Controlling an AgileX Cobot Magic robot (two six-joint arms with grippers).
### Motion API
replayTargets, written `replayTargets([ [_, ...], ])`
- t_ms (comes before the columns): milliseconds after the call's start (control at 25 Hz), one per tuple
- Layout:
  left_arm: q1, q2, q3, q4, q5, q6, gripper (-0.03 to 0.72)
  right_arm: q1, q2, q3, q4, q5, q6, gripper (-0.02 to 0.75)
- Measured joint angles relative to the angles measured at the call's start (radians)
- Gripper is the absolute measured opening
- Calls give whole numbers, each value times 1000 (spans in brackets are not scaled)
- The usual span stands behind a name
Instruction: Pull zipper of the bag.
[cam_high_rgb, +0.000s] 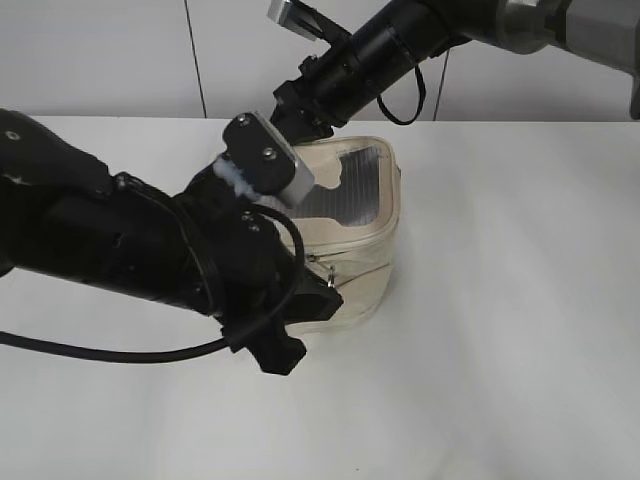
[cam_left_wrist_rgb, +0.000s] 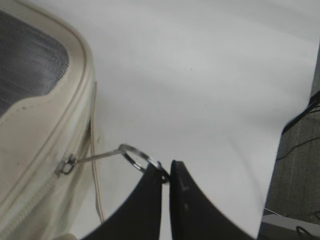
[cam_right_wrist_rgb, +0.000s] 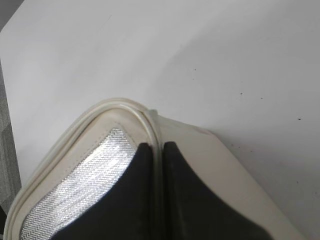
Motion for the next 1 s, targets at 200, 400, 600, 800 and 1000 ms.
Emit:
replayTargets([
  [200, 9, -15, 0, 147, 65, -245, 122, -1, 0, 0, 2, 3, 24, 111],
  [400, 96, -69, 0, 276, 264, -445, 396, -27, -15, 0, -10, -1, 35, 363],
  [600, 303, -168, -3, 354, 402, -506, 405, -118, -92, 0, -22, 6, 86, 386],
  [800, 507, -104, -187, 344, 481, -443, 389, -247, -173, 86, -32, 58, 154, 374],
  [1000, 501, 179, -552, 300, 578, -406, 387, -339, -372, 554, 50, -156, -30, 347],
])
